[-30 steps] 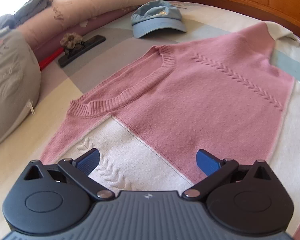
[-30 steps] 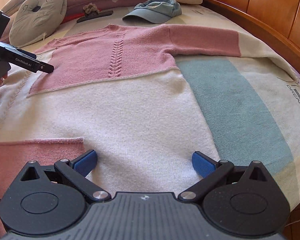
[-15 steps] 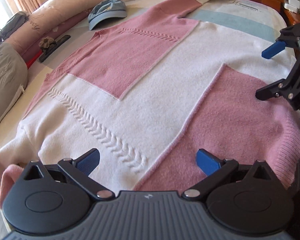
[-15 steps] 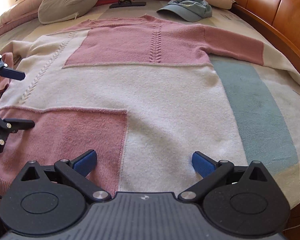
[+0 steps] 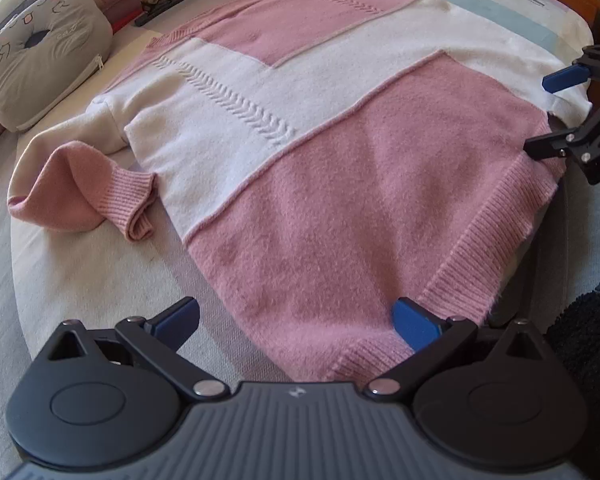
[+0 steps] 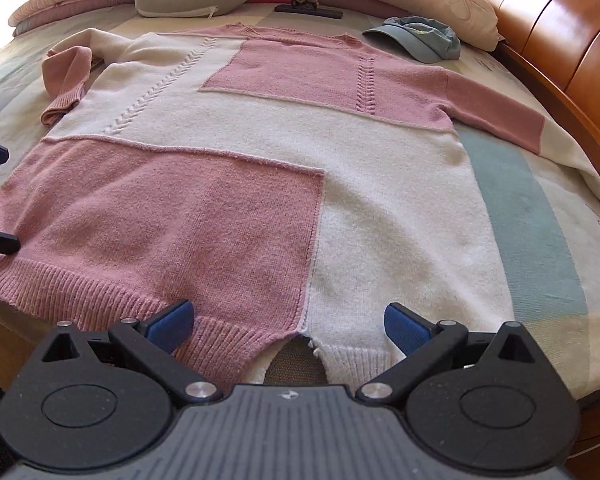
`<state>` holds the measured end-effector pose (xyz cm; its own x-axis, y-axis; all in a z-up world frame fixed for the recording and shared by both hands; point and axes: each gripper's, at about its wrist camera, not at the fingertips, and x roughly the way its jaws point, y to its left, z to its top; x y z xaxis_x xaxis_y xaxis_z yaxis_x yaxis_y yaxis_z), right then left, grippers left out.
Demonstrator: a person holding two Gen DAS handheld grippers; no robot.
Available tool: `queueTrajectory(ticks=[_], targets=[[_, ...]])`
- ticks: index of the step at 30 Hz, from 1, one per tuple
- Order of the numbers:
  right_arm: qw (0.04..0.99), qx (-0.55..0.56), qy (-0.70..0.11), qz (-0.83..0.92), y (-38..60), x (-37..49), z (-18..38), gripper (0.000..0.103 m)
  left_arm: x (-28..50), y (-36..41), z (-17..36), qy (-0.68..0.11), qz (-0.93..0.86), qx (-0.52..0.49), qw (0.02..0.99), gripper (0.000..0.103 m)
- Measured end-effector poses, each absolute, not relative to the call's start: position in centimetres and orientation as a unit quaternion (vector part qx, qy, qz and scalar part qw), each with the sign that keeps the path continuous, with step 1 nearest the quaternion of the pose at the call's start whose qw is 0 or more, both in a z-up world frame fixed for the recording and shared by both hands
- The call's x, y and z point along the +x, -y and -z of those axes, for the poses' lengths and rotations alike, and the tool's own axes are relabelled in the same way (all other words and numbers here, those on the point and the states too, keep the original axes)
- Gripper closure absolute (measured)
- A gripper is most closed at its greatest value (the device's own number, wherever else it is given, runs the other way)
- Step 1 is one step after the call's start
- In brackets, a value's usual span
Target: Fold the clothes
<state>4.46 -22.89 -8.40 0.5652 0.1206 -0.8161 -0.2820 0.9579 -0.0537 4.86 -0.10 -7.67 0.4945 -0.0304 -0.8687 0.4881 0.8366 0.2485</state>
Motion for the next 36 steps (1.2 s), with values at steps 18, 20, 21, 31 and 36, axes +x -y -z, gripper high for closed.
queueTrajectory(ticks=[18,20,21,31,36], targets=[[0.892,-0.042,-0.433,-0.126,20.2,6.0,8.9,0.0,2.9,-3.8,7.0,-0.489,0.11,0.215,0.838,0.001],[0.895,-0.024,-0.426,-0.13,20.4,6.4,8.3,0.0,3.9,-3.0,6.3,-0.468,0.121,0.213,0.85,0.001],[0.898,-0.014,-0.419,-0.133,20.5,6.5,7.9,0.0,4.8,-2.5,6.1,-0.458,0.128,0.21,0.854,0.001],[0.912,-0.022,-0.397,-0.1,21.5,5.9,10.0,0.0,10.9,1.5,9.1,-0.453,0.195,0.158,0.855,0.001],[0.912,-0.021,-0.397,-0.104,21.9,5.5,10.0,0.0,10.1,-0.7,9.6,-0.448,0.218,0.124,0.858,0.001]])
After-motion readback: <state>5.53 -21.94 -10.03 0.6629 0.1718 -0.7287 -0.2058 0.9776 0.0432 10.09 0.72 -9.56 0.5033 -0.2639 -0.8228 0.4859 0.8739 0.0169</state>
